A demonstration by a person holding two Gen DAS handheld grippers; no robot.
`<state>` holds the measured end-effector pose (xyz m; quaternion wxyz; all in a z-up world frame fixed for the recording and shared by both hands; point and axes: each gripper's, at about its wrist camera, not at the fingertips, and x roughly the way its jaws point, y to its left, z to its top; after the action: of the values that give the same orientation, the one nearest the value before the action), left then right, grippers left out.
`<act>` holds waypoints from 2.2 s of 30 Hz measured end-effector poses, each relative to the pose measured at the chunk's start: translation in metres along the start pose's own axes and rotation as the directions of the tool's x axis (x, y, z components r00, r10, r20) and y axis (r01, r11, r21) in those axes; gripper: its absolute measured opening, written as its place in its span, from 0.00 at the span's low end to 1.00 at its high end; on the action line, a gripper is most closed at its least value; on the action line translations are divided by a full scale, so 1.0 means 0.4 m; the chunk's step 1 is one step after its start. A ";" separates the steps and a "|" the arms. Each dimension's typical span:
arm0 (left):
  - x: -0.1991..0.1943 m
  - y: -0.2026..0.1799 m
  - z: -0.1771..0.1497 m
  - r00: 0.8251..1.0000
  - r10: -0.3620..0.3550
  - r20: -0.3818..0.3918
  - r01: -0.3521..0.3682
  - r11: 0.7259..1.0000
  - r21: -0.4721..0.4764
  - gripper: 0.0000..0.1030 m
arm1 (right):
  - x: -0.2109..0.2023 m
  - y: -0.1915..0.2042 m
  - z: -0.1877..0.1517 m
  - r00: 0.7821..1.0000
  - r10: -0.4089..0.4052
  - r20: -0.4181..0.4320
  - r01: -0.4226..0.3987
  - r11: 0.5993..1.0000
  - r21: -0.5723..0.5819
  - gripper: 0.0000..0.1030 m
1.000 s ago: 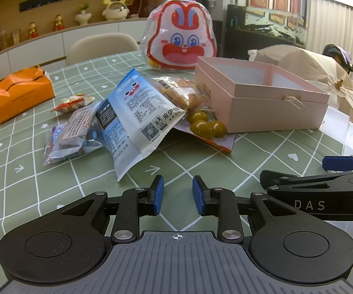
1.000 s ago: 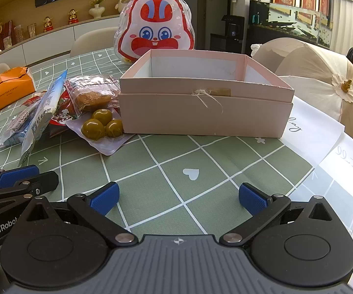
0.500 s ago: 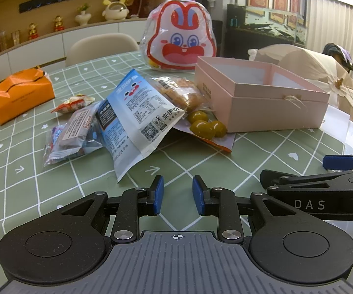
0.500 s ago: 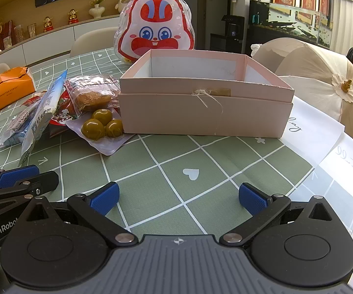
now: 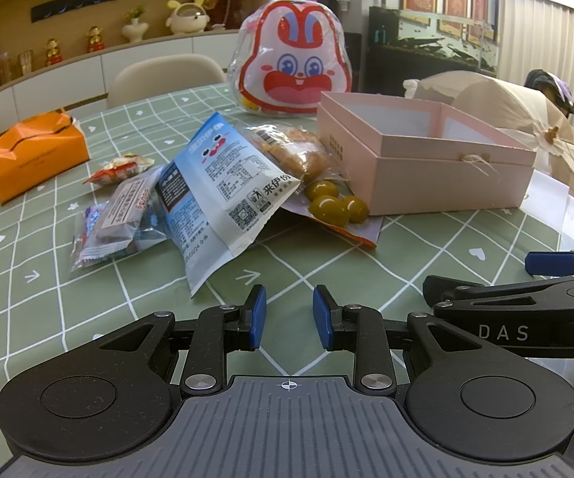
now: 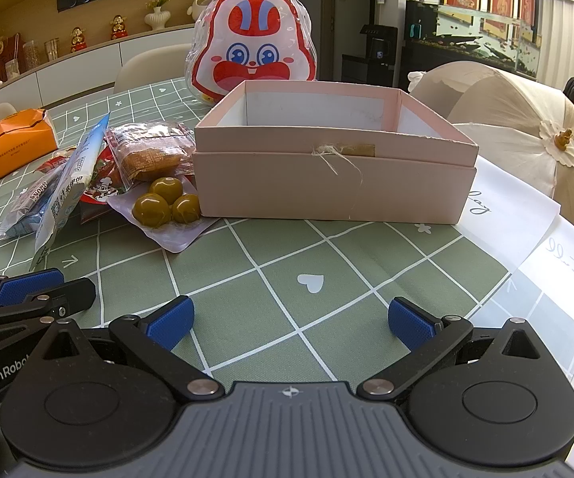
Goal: Organize snacks
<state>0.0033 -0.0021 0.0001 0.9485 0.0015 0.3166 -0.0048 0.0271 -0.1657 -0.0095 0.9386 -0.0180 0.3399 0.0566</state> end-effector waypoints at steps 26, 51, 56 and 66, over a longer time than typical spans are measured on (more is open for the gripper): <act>0.000 0.004 -0.001 1.000 -0.002 0.001 0.002 1.000 -0.003 0.30 | 0.003 0.001 -0.001 1.000 0.000 0.000 0.000 1.000 0.000 1.00; -0.058 0.189 0.367 0.983 -0.125 0.132 0.145 0.978 -0.152 0.30 | -0.085 0.056 0.352 0.991 0.119 -0.055 -0.128 0.966 -0.223 0.84; 0.119 0.370 0.556 0.984 -0.119 -0.130 0.092 0.976 -0.197 0.30 | -0.142 0.068 0.618 0.977 0.196 0.078 -0.184 0.973 -0.142 0.89; 0.395 0.486 0.437 0.957 -0.038 -0.288 -0.025 0.977 -0.212 0.30 | 0.006 0.112 0.482 0.954 0.288 -0.086 -0.299 0.938 -0.174 0.89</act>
<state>0.2367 0.1898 0.0449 0.8862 -0.1008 0.4514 0.0264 0.1463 -0.1069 0.1372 0.9035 -0.0558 0.3596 0.2265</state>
